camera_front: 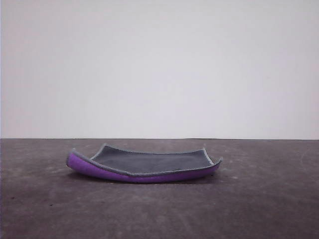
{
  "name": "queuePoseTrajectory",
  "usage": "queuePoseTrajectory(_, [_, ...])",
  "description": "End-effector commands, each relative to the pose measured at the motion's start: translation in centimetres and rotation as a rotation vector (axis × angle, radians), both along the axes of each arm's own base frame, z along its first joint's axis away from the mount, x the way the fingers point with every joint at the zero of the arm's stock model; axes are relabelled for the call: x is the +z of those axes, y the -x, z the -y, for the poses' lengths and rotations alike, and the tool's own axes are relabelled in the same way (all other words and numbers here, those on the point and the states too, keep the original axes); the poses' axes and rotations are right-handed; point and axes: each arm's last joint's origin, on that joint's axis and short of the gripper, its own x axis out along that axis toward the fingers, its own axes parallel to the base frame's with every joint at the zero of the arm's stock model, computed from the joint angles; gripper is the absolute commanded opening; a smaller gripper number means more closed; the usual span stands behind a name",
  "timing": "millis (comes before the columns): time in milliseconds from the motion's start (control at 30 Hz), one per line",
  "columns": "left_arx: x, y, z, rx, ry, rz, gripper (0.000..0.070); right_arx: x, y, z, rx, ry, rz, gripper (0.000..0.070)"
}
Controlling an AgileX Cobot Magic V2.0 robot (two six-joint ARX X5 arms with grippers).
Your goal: Fold clothes
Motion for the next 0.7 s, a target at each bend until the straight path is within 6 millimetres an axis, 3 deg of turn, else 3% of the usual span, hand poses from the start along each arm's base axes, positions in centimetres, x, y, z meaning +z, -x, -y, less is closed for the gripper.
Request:
queuePoseTrajectory(0, [-0.72,-0.10,-0.01,0.002,0.005,-0.024,0.0000,-0.03,-0.04,-0.01,-0.001,-0.011,0.006,0.0000])
queuePoseTrajectory(667, [-0.72,-0.10,0.00,0.002,0.005,-0.024,0.0000,-0.02,-0.04,-0.01,0.000,-0.012,0.007,0.0000])
